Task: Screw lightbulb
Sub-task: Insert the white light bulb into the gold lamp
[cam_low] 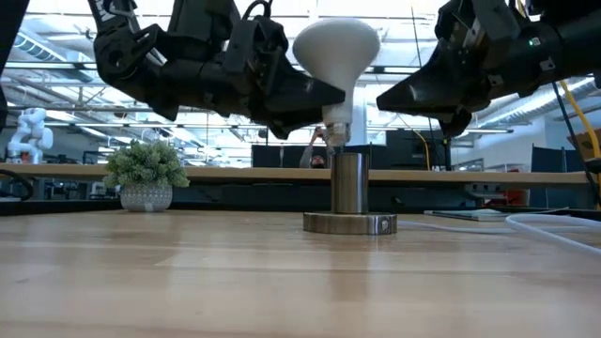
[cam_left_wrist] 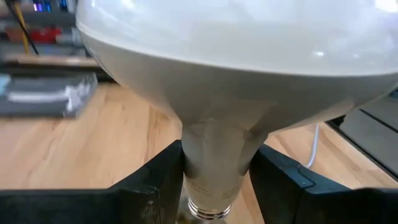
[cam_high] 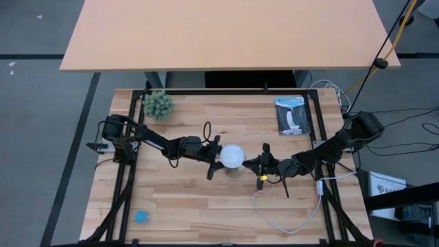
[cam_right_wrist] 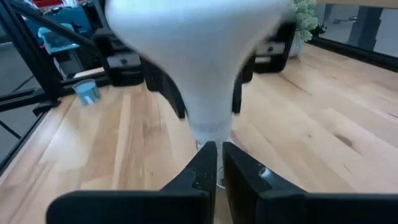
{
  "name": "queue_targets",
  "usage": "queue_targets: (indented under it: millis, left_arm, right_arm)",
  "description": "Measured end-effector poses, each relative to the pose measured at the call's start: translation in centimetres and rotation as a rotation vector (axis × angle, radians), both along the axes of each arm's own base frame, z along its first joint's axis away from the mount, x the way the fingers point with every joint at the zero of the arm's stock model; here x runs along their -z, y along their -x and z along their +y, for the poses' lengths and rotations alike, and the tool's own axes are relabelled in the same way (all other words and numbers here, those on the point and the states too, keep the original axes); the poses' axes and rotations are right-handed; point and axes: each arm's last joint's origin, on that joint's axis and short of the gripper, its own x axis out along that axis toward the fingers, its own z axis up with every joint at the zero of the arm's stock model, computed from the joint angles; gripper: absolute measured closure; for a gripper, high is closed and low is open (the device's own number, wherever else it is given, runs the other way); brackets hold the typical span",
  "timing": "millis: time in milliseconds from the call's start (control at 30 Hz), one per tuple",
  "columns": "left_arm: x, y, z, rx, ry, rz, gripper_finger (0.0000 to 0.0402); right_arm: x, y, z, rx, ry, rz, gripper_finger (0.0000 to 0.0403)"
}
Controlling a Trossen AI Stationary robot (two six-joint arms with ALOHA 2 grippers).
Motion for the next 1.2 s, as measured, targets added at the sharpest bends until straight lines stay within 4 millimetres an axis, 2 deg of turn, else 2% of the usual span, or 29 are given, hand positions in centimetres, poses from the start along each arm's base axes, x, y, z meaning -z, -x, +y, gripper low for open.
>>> queue_targets:
  millis: [200,367,567,733,1200]
  left_arm:
    - [-0.2,0.0,0.0,0.002,-0.041,-0.037,0.0234]
    - [1.3,-0.3,0.0,-0.002,-0.046,-0.010,0.0234]
    - [2.7,-0.7,0.0,-0.011,-0.001,-0.073,0.0234]
    - [3.1,-0.8,0.1,-0.017,0.005,-0.063,0.0234]
    - [3.5,-0.7,0.4,-0.022,-0.040,-0.034,0.0234]
  right_arm:
    - [0.0,0.0,0.0,0.000,-0.002,-0.004,0.0385]
    - [0.0,0.0,0.0,0.001,-0.007,-0.005,0.0385]
    - [0.0,0.0,0.0,0.003,-0.020,-0.006,0.0385]
    - [0.5,0.1,0.0,0.012,-0.030,0.045,0.0382]
    - [1.0,0.3,-0.1,0.031,-0.059,0.078,0.0310]
